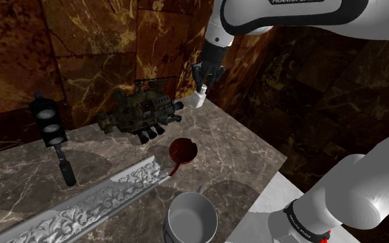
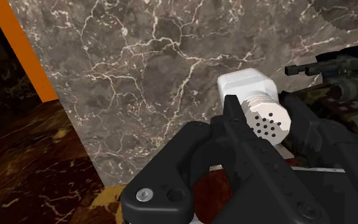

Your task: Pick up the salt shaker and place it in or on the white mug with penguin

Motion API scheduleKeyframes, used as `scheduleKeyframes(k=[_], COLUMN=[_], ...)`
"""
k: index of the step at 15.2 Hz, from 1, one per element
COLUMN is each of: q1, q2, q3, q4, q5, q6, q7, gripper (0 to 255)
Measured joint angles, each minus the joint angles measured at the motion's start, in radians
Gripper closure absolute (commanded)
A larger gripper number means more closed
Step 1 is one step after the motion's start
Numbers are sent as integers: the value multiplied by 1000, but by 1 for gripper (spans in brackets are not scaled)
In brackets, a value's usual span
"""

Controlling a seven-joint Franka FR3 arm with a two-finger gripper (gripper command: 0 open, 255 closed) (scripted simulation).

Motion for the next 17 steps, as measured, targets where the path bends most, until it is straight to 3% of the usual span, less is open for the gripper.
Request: scheduleKeyframes(k=[7, 17], q1=[4, 88], q2=[-16, -240], q3=[4, 99], q4=[69, -107], q5=[3, 71], q6=[-85, -122], q7=[9, 163], gripper=[255, 255])
